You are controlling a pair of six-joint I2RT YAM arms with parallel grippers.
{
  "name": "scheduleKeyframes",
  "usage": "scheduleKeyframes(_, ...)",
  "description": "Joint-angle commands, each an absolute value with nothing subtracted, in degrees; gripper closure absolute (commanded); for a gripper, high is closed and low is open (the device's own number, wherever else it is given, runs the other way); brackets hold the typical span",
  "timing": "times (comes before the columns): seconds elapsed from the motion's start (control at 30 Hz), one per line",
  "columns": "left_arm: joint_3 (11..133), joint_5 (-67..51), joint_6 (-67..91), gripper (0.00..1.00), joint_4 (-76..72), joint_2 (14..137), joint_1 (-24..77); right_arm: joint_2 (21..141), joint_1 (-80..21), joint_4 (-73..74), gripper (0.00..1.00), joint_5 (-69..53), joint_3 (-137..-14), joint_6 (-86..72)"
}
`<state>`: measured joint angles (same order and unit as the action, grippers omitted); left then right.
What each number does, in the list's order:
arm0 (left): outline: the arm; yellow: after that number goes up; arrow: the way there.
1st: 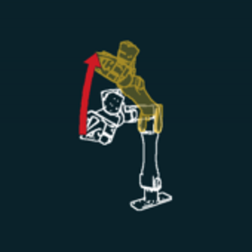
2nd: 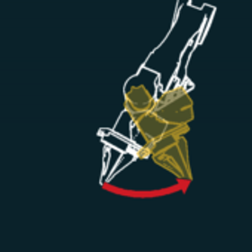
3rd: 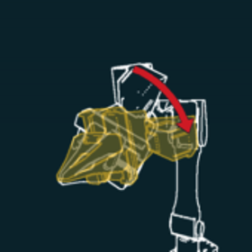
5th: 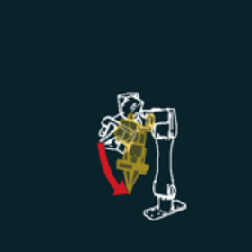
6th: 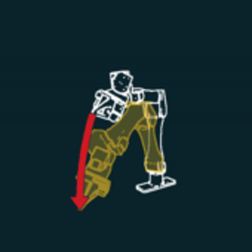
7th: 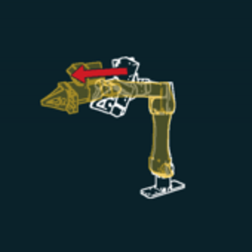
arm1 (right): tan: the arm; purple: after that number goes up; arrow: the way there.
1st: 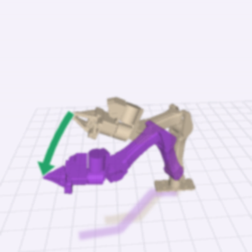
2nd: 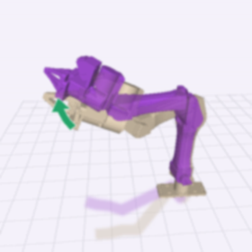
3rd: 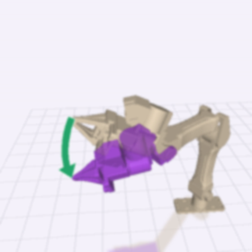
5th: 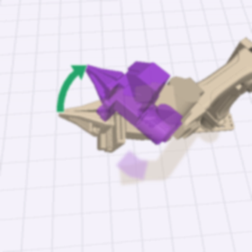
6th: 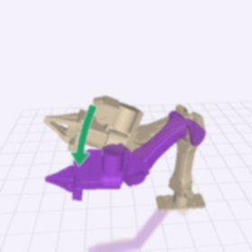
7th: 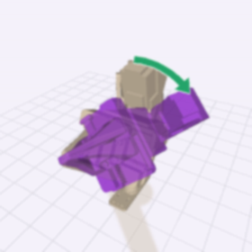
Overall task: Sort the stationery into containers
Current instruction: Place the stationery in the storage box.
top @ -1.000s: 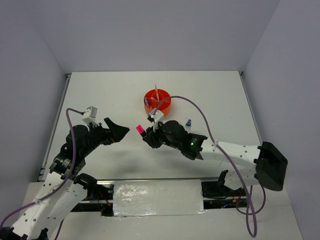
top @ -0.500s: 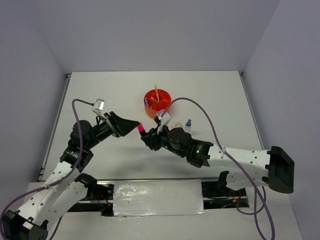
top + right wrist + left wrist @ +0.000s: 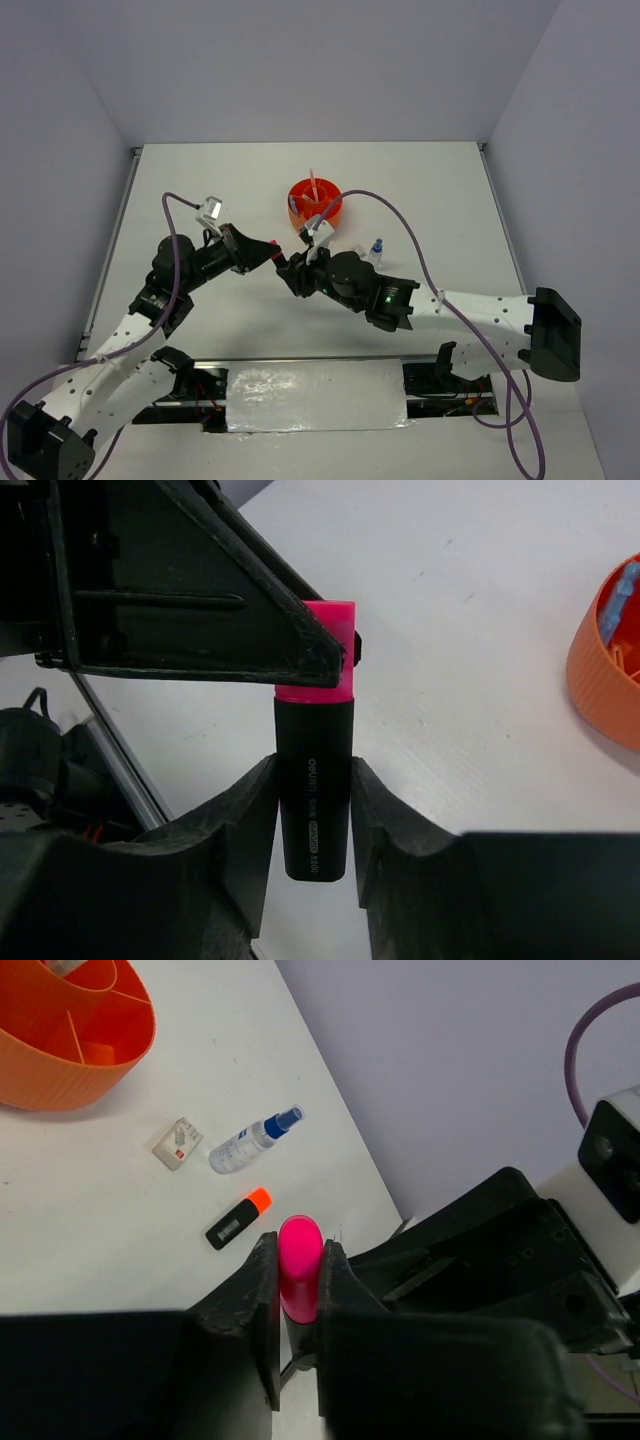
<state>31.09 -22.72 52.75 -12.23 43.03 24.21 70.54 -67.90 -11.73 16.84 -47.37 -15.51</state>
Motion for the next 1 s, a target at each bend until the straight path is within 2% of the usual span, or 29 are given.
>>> scheduleKeyframes(0.0, 34.2, -20.9, 48.3, 1.00, -13.5, 44.6, 24.4, 69.0, -68.6, -16.3, 0.57, 16.2, -47.7, -14.2)
scheduleKeyframes(0.07, 36.2, -19.1, 44.9, 1.00, -12.8, 45.6, 24.4, 66.7, -68.6, -18.2, 0.33, 15.5, -45.8, -13.5)
scheduleKeyframes(0.1, 37.0, -18.6, 43.6, 1.00, -12.8, 46.2, 24.4, 65.8, -68.4, -19.0, 0.03, 15.3, -44.9, -13.2)
scheduleKeyframes(0.13, 38.7, -17.9, 41.9, 1.00, -12.7, 47.6, 24.4, 65.0, -68.1, -18.5, 0.00, 15.3, -43.9, -12.8)
scheduleKeyframes(0.27, 41.7, -9.1, 30.8, 1.00, -13.1, 51.6, 24.2, 57.1, -67.3, -13.5, 0.00, 21.1, -41.3, -11.9)
scheduleKeyframes(0.37, 46.0, -3.0, 24.8, 1.00, -14.2, 58.2, 22.9, 49.2, -65.5, -12.2, 0.00, 20.8, -37.5, -12.3)
scheduleKeyframes(0.53, 58.1, -10.2, 19.5, 1.00, -21.7, 76.3, 18.3, 39.6, -64.3, -8.4, 0.00, 18.4, -34.6, -12.3)
scheduleKeyframes(0.67, 63.7, -14.7, 18.5, 1.00, -32.6, 89.2, 16.6, 37.1, -64.4, -2.8, 0.00, 17.4, -35.9, -11.7)
scheduleKeyframes(0.87, 73.2, -19.1, 17.0, 0.99, -38.1, 102.5, 16.3, 33.2, -64.5, -1.1, 0.00, 14.8, -34.5, -11.0)
scheduleKeyframes(0.97, 73.3, -19.6, 18.2, 0.97, -41.7, 105.6, 16.3, 32.8, -64.4, 1.0, 0.00, 14.0, -35.2, -10.0)
